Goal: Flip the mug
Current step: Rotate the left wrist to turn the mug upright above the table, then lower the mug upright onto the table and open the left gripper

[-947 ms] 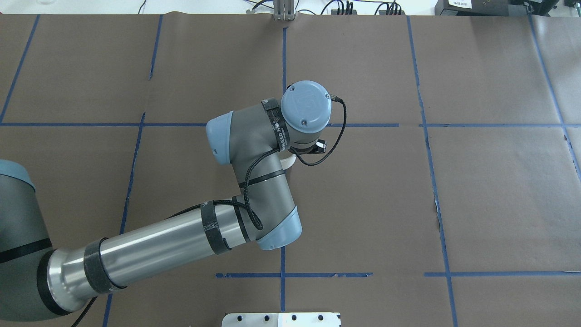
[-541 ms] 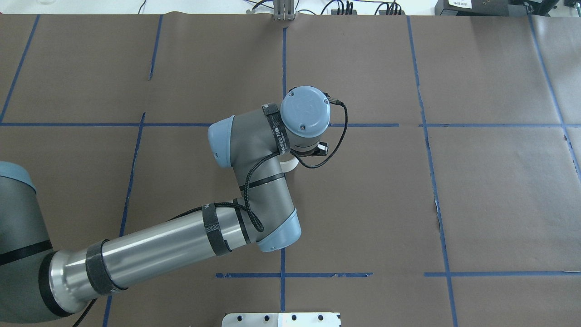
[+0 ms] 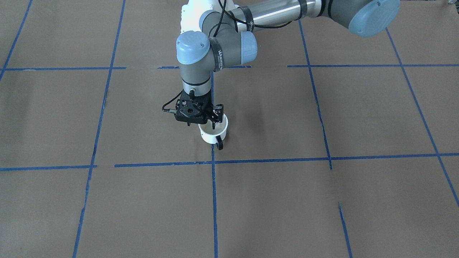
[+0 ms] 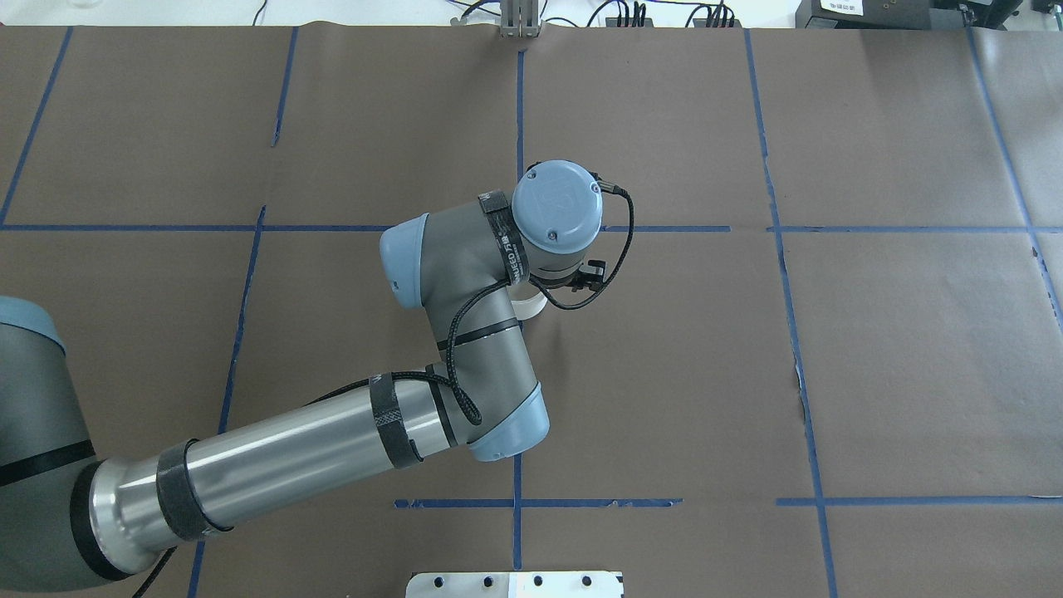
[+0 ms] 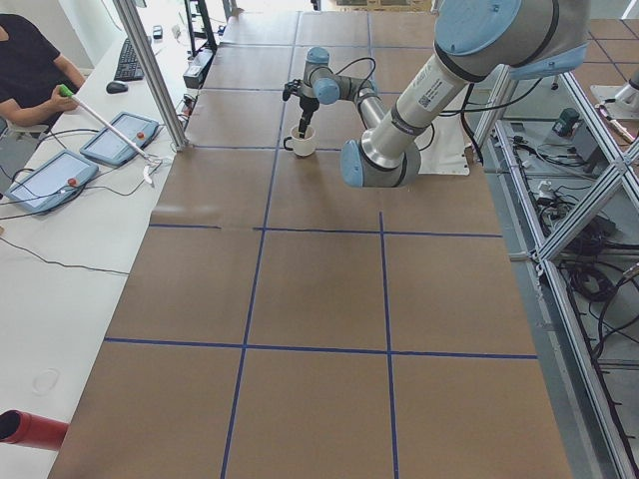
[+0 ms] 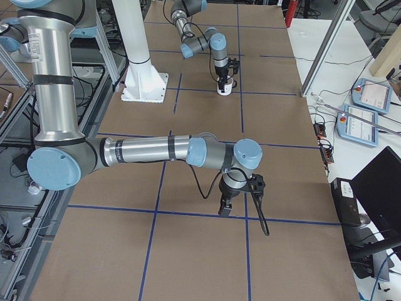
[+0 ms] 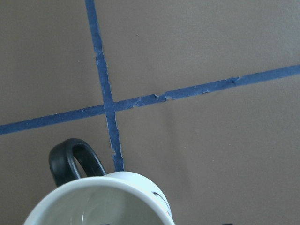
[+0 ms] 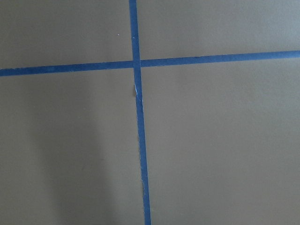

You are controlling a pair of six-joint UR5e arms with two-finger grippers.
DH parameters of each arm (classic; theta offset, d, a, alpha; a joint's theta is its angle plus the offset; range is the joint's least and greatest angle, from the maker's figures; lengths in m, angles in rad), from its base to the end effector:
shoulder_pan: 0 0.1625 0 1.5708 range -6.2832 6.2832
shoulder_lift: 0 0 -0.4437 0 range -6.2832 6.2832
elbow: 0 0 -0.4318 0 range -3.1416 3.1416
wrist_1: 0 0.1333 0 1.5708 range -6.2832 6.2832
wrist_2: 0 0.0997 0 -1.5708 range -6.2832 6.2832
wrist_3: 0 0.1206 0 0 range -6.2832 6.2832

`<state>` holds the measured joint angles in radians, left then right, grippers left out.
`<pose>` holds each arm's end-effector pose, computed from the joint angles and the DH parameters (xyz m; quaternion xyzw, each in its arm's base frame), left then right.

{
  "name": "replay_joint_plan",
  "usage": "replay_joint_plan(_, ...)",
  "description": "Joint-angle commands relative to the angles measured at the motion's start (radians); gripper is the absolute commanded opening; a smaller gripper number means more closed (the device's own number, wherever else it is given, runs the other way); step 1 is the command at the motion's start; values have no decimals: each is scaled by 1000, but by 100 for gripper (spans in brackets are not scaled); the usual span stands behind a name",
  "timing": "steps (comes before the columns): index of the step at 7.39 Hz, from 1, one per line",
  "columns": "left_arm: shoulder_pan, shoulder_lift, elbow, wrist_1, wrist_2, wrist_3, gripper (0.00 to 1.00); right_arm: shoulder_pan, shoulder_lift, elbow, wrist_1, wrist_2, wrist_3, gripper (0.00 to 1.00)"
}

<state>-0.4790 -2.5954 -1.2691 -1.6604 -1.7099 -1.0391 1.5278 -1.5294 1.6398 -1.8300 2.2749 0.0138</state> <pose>0.7079 -0.4990 0.1171 0.1350 0.3758 0.0516 0.9153 0.0323 -0.5344 0.6639 -0.0795 -0.3417 0.0120 0.9363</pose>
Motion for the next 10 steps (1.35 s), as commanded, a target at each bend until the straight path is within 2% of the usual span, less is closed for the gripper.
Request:
replay_joint_plan(1,-3,-2,-15,4,-1,1,100,0,0,0,0,0,0,100)
replay_joint_plan(2,-9,-2,-53,16,-5,7,100,0,0,0,0,0,0,100)
replay_joint_plan(5,-71,-8,-315,282,-8,66,100,0,0,2,0,0,0,100)
replay_joint_plan(7,-157,-2,-493,449,-10,123,100,0,0,0,0,0,0,100)
replay_joint_plan(8,-261,26,-554,473,-51,192,100,0,0,0,0,0,0,100)
replay_joint_plan(9,-332,128,-634,465,-101,286,100,0,0,0,0,0,0,100)
replay_joint_plan(10,-393,194,-663,438,-111,398,100,0,0,0,0,0,0,100)
